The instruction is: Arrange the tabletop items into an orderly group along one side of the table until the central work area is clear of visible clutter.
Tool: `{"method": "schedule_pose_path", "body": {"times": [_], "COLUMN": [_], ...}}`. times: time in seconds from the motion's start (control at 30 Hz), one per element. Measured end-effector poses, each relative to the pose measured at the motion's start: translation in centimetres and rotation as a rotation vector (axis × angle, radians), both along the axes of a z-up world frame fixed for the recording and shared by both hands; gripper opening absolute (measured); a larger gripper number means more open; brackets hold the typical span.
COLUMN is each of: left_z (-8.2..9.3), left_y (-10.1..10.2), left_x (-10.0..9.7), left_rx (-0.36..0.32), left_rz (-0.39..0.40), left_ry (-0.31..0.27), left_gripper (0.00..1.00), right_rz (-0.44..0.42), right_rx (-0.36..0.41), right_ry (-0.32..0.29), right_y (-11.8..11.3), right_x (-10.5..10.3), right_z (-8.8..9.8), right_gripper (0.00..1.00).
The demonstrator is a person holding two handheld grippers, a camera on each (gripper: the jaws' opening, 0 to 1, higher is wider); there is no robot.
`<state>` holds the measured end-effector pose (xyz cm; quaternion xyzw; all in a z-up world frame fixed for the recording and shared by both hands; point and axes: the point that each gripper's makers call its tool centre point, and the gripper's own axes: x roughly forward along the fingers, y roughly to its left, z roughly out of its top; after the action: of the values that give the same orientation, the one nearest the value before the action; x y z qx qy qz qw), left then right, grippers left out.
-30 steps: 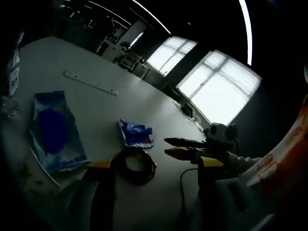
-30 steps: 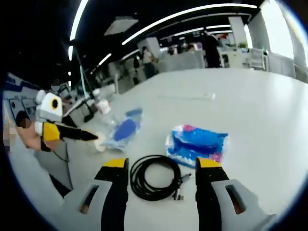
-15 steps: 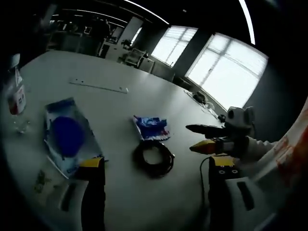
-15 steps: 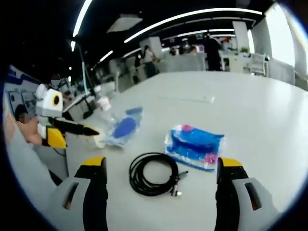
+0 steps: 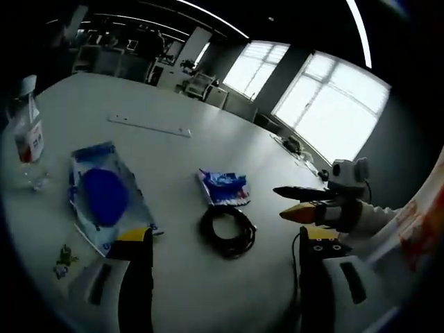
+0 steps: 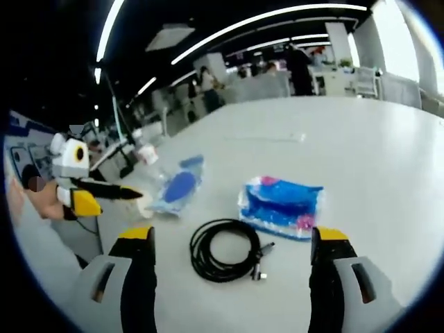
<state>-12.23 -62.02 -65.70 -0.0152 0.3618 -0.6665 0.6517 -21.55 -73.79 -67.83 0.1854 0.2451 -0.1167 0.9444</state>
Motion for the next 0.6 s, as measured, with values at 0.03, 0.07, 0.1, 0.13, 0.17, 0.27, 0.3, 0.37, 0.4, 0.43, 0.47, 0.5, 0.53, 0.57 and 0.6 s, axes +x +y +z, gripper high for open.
{"method": "schedule_pose_path", "body": {"times": [0.03, 0.07, 0.1, 0.13, 0.17, 0.27, 0.3, 0.37, 0.4, 0.43, 0.47, 0.5, 0.53, 0.57, 0.6], "left_z": [0.0, -0.1, -0.1, -0.1, -0.1, 0.0, -0.1, -0.2, -0.2, -0.2, -0.3, -0.3, -0.3, -0.3, -0.3], "left_y": [0.0, 0.1, 0.1, 0.1, 0.1, 0.2, 0.3, 0.6, 0.8, 0.9, 1.1, 1.4, 1.6, 1.9, 2.1], "left_x": [0.1, 0.1, 0.2, 0.3, 0.4, 0.9, 1.2, 1.8, 2.1, 2.3, 2.6, 3.0, 3.3, 3.7, 4.0], "left_rx": [0.002, 0.005, 0.007, 0.008, 0.009, 0.008, 0.011, 0.017, 0.018, 0.021, 0.023, 0.028, 0.029, 0.031, 0.034], "left_rz": [0.001, 0.000, 0.000, 0.001, 0.003, 0.006, 0.012, 0.029, 0.034, 0.038, 0.043, 0.050, 0.056, 0.066, 0.073], "left_ry": [-0.003, -0.007, -0.010, -0.017, -0.020, -0.027, -0.030, -0.032, -0.034, -0.037, -0.041, -0.046, -0.049, -0.053, -0.057], "left_gripper": [0.88, 0.88, 0.88, 0.88, 0.88, 0.87, 0.87, 0.87, 0.87, 0.87, 0.86, 0.86, 0.86, 0.86, 0.86], "right_rz": [0.002, 0.003, 0.003, 0.003, 0.003, -0.005, -0.007, -0.009, -0.011, -0.014, -0.016, -0.020, -0.020, -0.023, -0.024], "right_rx": [0.000, 0.002, 0.005, 0.012, 0.019, 0.029, 0.030, 0.032, 0.031, 0.031, 0.032, 0.034, 0.035, 0.039, 0.041], "right_ry": [0.000, -0.001, -0.001, -0.003, -0.005, -0.010, -0.010, -0.013, -0.014, -0.015, -0.016, -0.018, -0.018, -0.019, -0.018], "right_y": [0.0, 0.1, 0.2, 0.3, 0.4, 0.3, 0.3, 0.2, 0.2, 0.1, 0.1, 0.0, 0.0, 0.0, 0.0], "right_x": [0.0, 0.1, 0.1, 0.1, 0.1, 0.0, 0.0, -0.1, -0.1, -0.1, -0.2, -0.2, -0.2, -0.3, -0.3], "right_z": [0.0, 0.0, 0.0, -0.1, -0.1, -0.1, -0.1, -0.1, -0.1, 0.0, 0.0, 0.0, 0.0, -0.1, -0.1], "right_gripper": [0.91, 0.91, 0.90, 0.89, 0.88, 0.87, 0.87, 0.87, 0.87, 0.87, 0.86, 0.86, 0.86, 0.86, 0.86]}}
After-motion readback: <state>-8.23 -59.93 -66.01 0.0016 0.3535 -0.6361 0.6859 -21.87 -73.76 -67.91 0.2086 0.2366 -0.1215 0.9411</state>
